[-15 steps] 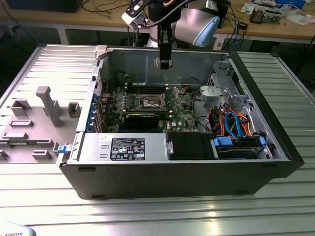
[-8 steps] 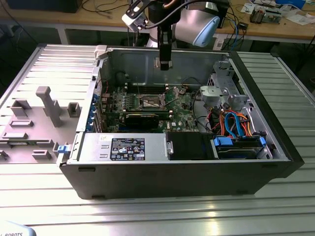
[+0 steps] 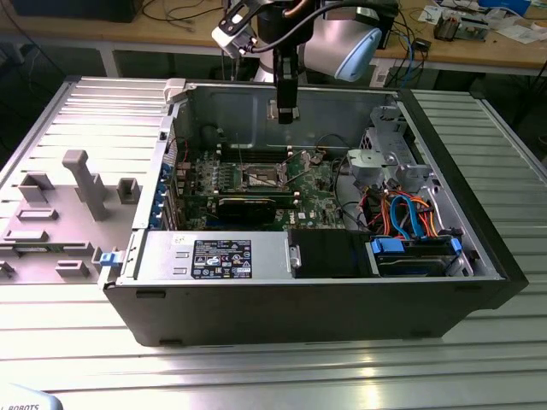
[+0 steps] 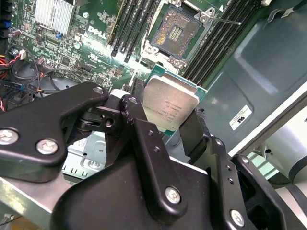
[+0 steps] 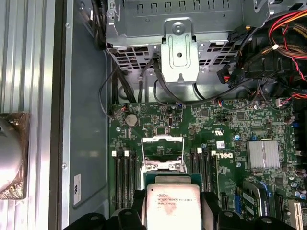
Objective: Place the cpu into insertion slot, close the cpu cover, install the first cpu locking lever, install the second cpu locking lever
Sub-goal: 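Place the cpu into insertion slot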
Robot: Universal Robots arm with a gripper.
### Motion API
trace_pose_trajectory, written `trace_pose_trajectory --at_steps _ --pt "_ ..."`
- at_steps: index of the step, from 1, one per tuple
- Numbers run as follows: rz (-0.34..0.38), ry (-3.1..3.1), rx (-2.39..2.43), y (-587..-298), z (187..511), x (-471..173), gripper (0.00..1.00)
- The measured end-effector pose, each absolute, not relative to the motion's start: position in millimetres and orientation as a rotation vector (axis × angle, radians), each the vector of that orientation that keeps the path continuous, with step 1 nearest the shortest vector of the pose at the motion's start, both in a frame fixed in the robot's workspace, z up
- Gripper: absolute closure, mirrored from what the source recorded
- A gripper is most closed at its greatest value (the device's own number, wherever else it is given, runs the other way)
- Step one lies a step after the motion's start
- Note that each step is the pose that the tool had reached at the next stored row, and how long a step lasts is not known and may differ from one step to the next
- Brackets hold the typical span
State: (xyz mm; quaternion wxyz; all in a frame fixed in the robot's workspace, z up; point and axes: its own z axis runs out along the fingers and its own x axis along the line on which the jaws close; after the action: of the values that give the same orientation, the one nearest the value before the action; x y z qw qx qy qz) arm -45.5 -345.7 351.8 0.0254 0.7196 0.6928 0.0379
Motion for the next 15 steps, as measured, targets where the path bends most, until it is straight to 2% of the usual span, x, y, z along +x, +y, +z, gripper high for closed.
trace_pose_trajectory --at_steps 15 --pt "0.117 2.142 2.225 -345.7 348.5 -45.5 0.46"
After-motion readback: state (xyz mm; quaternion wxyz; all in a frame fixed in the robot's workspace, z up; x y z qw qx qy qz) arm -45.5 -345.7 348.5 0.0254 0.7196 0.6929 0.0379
